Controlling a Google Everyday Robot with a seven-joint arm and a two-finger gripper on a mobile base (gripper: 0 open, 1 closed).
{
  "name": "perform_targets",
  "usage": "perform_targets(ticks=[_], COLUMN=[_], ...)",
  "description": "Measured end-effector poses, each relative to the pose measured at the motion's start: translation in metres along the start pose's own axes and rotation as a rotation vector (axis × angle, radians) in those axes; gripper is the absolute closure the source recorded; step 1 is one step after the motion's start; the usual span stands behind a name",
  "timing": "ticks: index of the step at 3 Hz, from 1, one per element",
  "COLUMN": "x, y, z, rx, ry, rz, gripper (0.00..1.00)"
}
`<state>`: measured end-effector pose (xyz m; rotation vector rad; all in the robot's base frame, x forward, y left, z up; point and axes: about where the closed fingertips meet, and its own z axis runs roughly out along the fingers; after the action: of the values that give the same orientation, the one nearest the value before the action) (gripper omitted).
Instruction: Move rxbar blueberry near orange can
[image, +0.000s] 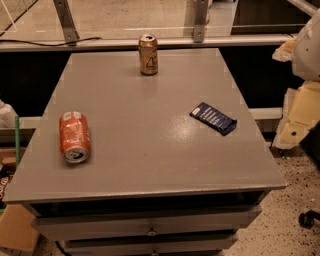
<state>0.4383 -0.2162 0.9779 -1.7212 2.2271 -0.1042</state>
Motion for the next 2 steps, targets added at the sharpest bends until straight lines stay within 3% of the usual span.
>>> perform_targets(ticks=[2], x=[-0.0053], y=[-0.0028], z=[0.0051], rx=[0.021], ry=[-0.011], rz=[0.011], gripper=[0.00])
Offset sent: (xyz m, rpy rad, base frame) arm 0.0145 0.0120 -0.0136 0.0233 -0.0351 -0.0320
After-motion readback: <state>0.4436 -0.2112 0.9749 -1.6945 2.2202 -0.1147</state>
